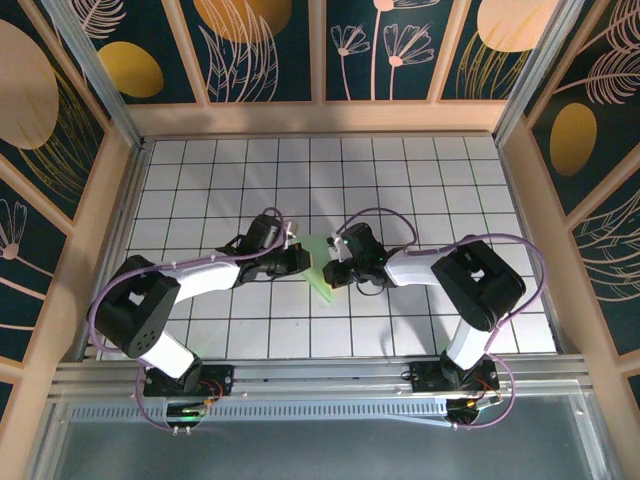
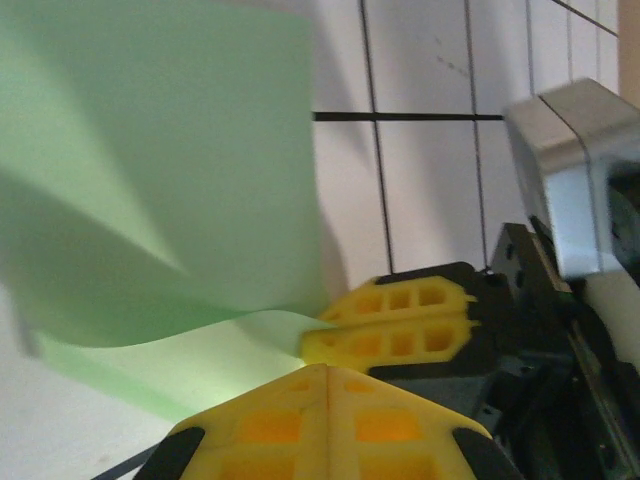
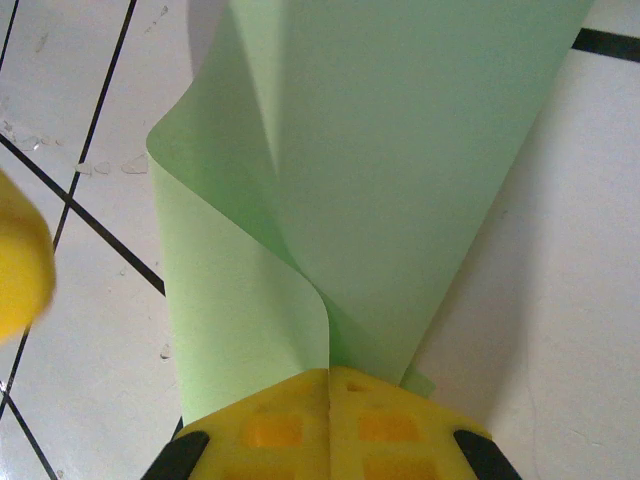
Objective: Fold a paper plane with a square sheet of paper (fold left side to right side)
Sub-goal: Third fold the triangle at the center of the table.
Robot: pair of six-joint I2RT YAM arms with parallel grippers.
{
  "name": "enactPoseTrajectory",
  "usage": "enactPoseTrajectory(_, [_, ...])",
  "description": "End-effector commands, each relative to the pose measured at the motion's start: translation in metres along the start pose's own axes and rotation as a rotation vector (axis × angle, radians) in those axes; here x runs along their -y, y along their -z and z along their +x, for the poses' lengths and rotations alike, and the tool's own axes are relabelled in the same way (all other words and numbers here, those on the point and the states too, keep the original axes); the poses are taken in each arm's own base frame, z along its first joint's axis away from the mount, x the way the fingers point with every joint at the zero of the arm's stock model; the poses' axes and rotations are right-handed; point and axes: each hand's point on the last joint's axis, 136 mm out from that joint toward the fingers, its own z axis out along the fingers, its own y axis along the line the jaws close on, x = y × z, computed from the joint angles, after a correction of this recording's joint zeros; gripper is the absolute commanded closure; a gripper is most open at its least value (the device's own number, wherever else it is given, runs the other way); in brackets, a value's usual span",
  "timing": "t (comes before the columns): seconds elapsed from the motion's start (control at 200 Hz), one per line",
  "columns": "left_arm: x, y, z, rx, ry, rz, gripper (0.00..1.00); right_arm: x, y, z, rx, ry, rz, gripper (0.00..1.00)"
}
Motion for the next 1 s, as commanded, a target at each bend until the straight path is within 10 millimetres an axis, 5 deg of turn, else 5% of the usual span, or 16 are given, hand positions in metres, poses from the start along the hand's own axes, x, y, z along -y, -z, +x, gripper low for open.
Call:
enactPoseTrajectory(0.0, [0.007,-0.01,-0.001,0.002,0.01,0.036,0.95,0.026,-0.009,0.035,-0.121,-0.048,0.085,1.0])
enactPoseTrajectory(0.3, [-0.012,-0.027,0.013,-0.046,0.026,-0.013,0.95,0.027,-0.009,0.036,-0.128,-0.047,0.092,1.0])
enactPoseTrajectory(0.996, [-0.043,-0.033,0.028,-0.057,0.041,-0.094,0.96,0.029,-0.012,0.038,-0.136,-0.05,0.092,1.0])
